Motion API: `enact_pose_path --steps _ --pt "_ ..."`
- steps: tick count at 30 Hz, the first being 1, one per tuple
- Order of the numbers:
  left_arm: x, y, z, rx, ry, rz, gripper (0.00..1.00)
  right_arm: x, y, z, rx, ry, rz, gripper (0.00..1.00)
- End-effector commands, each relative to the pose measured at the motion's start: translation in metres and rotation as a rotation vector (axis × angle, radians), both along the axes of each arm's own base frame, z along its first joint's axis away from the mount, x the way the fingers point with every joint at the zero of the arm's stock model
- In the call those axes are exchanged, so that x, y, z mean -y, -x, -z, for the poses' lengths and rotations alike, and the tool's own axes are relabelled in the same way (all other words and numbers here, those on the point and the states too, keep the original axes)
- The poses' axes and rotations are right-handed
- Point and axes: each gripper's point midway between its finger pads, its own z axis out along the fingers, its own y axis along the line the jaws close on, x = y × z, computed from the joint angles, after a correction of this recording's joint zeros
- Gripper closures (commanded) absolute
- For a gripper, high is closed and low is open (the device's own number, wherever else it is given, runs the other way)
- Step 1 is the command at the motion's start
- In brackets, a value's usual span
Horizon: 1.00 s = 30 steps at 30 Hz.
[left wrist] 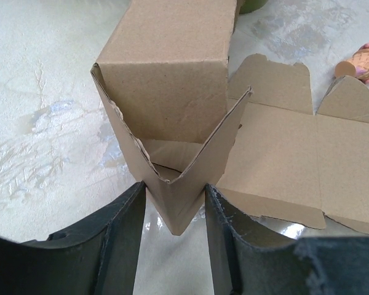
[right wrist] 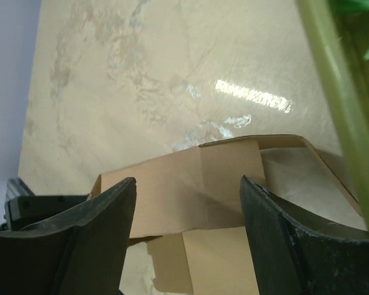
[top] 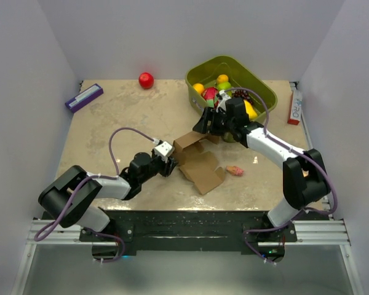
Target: Fold the paper box
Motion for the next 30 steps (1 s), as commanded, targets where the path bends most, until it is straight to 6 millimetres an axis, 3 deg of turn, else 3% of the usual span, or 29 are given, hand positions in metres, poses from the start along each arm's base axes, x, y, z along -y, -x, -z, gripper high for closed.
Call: enact_pose_path --steps 1,9,18,22,26,30 --pt "0.006 -0.008 -0.012 0.053 0.01 0.025 0.54 -0.009 0.013 -0.001 -0.012 -0.025 -0.121 0.31" --pt "0.005 -0.008 -0.013 0.053 0.011 0.02 0.55 0.003 0.007 0.032 -0.043 0.065 -0.069 0.32" --pt "0.004 -0.009 -0.012 0.052 0.006 0.018 0.55 -0.002 0.016 0.048 -0.102 0.031 -0.086 0.36" --pt "0.005 -0.009 -0.01 0.049 0.002 0.019 0.55 -0.002 0.02 0.052 -0.122 0.025 -0.084 0.39" --pt "0.003 -0.011 -0.01 0.048 -0.005 0.008 0.51 -0.006 0.026 0.054 -0.154 -0.021 -0.084 0.52" --pt "0.0 -0.013 -0.011 0.051 -0.006 -0.015 0.47 -0.006 0.029 0.063 -0.185 -0.02 -0.079 0.54"
